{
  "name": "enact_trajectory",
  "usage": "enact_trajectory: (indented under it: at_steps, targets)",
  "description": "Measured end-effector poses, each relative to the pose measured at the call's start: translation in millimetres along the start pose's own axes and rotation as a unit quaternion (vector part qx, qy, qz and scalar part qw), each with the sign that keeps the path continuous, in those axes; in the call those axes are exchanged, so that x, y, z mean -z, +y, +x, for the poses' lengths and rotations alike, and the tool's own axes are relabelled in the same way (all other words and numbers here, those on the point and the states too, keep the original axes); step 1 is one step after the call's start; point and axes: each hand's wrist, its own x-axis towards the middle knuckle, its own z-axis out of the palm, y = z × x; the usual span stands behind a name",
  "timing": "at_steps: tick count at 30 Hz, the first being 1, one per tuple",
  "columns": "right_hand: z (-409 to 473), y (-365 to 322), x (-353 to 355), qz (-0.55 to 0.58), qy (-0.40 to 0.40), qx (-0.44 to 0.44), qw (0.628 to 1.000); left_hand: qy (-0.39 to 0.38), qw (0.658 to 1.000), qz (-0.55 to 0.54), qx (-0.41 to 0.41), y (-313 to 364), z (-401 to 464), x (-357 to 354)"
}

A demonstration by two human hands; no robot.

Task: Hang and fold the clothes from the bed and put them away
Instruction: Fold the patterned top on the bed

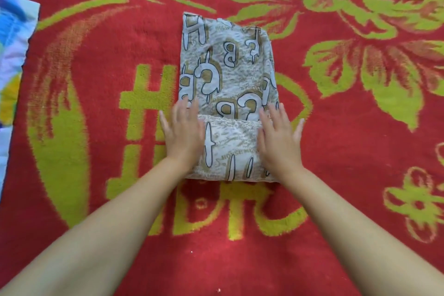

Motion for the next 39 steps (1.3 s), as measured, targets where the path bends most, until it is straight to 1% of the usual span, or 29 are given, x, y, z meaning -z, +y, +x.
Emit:
enact_trajectory:
  at_steps: [1,2,3,4,6,8,10,13,15,17,19,20,21,22,24,25,27,29,31,32,33,35,36,37,38,39]
  targets:
    - [-8.0,-10.2,-5.7,-0.022,0.015,0.034,0.999,0.022,0.997,0.025,-0.063,8.5,-7.9,-5.3]
    - [-17.0,-20.7,-11.5,-0.045,0.002,0.064,0.997,0.021,0.992,0.049,-0.118,16.1,-17.2,-9.6]
    - [-25.1,-25.8,-19.6,-0.070,-0.019,0.083,0.994,0.002,0.985,0.078,-0.153,20.8,-26.0,-16.6]
    - [-29.7,-25.3,-28.3,-0.086,-0.053,0.085,0.991,-0.044,0.982,0.097,-0.157,22.3,-31.9,-23.8]
    - [-32.7,-12.2,-46.7,-0.084,-0.094,0.071,0.990,-0.086,0.984,0.102,-0.119,13.4,-41.3,-40.7]
    - [-28.1,1.6,-60.7,-0.081,-0.109,0.069,0.988,-0.083,0.989,0.092,-0.082,4.8,-43.1,-53.3]
    - [-21.5,4.6,-66.5,-0.082,-0.125,0.075,0.986,-0.094,0.989,0.093,-0.064,5.3,-40.3,-58.0]
    - [-14.8,4.3,-65.7,-0.086,-0.160,0.067,0.981,-0.129,0.984,0.116,-0.049,7.7,-31.9,-62.5]
    - [-16.4,5.2,-53.0,-0.078,-0.181,0.080,0.977,-0.144,0.982,0.106,-0.061,6.5,-33.0,-53.7]
    - [-27.5,7.0,-36.6,-0.078,-0.171,0.144,0.972,-0.128,0.981,0.082,-0.119,-2.0,-43.7,-38.9]
    - [-43.8,10.8,-26.4,-0.100,-0.169,0.235,0.952,-0.103,0.966,0.099,-0.214,-19.3,-60.4,-27.5]
    - [-49.8,14.4,-25.8,-0.117,-0.178,0.259,0.942,-0.112,0.953,0.119,-0.255,-30.1,-68.4,-23.5]
    - [-51.2,18.5,-26.5,-0.132,-0.196,0.250,0.939,-0.135,0.941,0.137,-0.278,-39.0,-73.6,-21.4]
    - [-50.4,22.1,-29.2,-0.137,-0.195,0.219,0.946,-0.157,0.936,0.150,-0.277,-44.8,-76.3,-21.6]
    - [-42.5,22.4,-32.4,-0.149,-0.181,0.157,0.959,-0.172,0.943,0.161,-0.236,-44.0,-72.8,-23.8]
    - [-37.1,18.1,-30.3,-0.164,-0.192,0.145,0.957,-0.169,0.945,0.173,-0.218,-39.4,-68.2,-23.9]
    - [-31.3,6.6,-21.5,-0.174,-0.227,0.138,0.948,-0.192,0.941,0.196,-0.196,-26.6,-61.8,-16.4]
    - [-30.6,-1.0,-2.2,-0.172,-0.275,0.139,0.936,-0.221,0.938,0.199,-0.179,-13.3,-61.1,-3.0]
    - [-29.6,-2.9,24.2,-0.142,-0.376,0.145,0.904,-0.284,0.929,0.163,-0.173,-3.8,-64.8,18.9]
    - [-28.5,-2.5,38.1,-0.106,-0.437,0.146,0.881,-0.333,0.920,0.122,-0.168,-2.2,-65.2,30.2]
    - [-31.0,-3.0,53.9,-0.070,-0.493,0.151,0.854,-0.394,0.903,0.069,-0.159,-0.3,-68.0,45.2]
    - [-29.4,-2.9,80.1,-0.027,-0.581,0.144,0.801,-0.525,0.843,-0.023,-0.115,2.2,-64.5,70.2]
    - [-23.8,-2.0,90.0,-0.004,-0.607,0.129,0.784,-0.567,0.817,-0.053,-0.093,0.9,-58.0,79.3]
    - [-15.4,0.2,96.6,0.025,-0.616,0.112,0.779,-0.587,0.803,-0.071,-0.071,-2.0,-47.9,86.2]
    - [-4.6,4.0,99.8,0.055,-0.606,0.091,0.788,-0.588,0.803,-0.084,-0.048,-5.5,-35.7,90.3]
    - [7.3,8.1,99.5,0.081,-0.575,0.072,0.811,-0.570,0.815,-0.099,-0.019,-10.3,-22.0,90.6]
